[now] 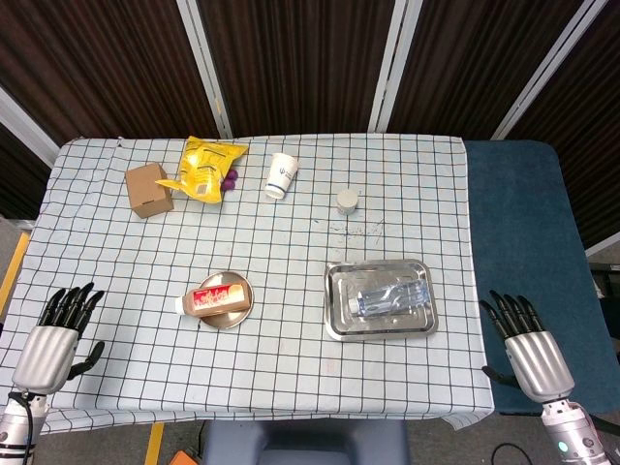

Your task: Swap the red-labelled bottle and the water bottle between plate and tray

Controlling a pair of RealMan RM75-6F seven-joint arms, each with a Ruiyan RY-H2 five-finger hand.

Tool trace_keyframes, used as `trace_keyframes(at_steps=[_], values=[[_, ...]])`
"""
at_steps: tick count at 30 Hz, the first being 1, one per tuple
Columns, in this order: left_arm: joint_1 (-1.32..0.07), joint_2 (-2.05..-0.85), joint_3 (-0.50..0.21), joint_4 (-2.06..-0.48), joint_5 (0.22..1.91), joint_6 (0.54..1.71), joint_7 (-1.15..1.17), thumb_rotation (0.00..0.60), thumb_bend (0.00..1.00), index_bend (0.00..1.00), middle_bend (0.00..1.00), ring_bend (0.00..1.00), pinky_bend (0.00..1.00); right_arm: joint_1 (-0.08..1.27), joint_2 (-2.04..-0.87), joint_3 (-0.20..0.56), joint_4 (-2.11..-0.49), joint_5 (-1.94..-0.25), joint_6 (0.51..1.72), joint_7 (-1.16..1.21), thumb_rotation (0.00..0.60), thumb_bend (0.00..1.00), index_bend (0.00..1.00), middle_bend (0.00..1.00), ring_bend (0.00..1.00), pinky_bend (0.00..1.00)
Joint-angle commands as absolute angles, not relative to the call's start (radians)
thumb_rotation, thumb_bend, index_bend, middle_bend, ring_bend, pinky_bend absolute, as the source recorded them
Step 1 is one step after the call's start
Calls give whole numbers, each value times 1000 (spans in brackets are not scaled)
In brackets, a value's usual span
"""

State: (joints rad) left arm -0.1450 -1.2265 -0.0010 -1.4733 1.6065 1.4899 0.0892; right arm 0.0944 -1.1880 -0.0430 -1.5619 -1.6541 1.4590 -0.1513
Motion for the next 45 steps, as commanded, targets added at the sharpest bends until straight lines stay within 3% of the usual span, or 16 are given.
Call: trace_keyframes(at_steps=[1, 7, 12, 25, 35, 41, 43, 45], values=[[-146, -1228, 2, -1471, 1606, 1484, 88, 600, 384, 0, 0, 0, 41, 96, -1191, -44, -1563, -1655, 1453, -157, 600, 41, 0, 0, 0, 0], [-180, -1254, 13, -1455, 1631, 1434, 66, 600, 383, 0, 0, 0, 57, 100, -1198, -45, -1561, -1655, 1443, -168, 600, 41, 0, 0, 0, 0], [-277, -1274, 7, -1492, 1622, 1270, 93, 600, 386, 0, 0, 0, 105, 100, -1198, -49, -1564, -1664, 1444, -164, 600, 41, 0, 0, 0, 0], [-494, -1376, -115, -1505, 1403, 954, 200, 600, 385, 0, 0, 0, 112, 109, -1201, -51, -1560, -1660, 1421, -162, 600, 41, 0, 0, 0, 0], [-549, -1461, -136, -1424, 1229, 892, 319, 600, 383, 0, 49, 43, 183, 99, -1191, -36, -1565, -1642, 1445, -150, 600, 41, 0, 0, 0, 0], [-565, -1487, -132, -1414, 1185, 890, 347, 600, 382, 3, 115, 128, 266, 98, -1189, -35, -1565, -1642, 1448, -148, 600, 41, 0, 0, 0, 0], [-568, -1494, -133, -1409, 1187, 902, 346, 600, 382, 64, 221, 233, 325, 99, -1190, -35, -1564, -1641, 1446, -149, 600, 41, 0, 0, 0, 0], [-567, -1508, -132, -1398, 1211, 932, 334, 600, 381, 198, 359, 366, 417, 99, -1190, -34, -1565, -1638, 1445, -148, 600, 41, 0, 0, 0, 0]])
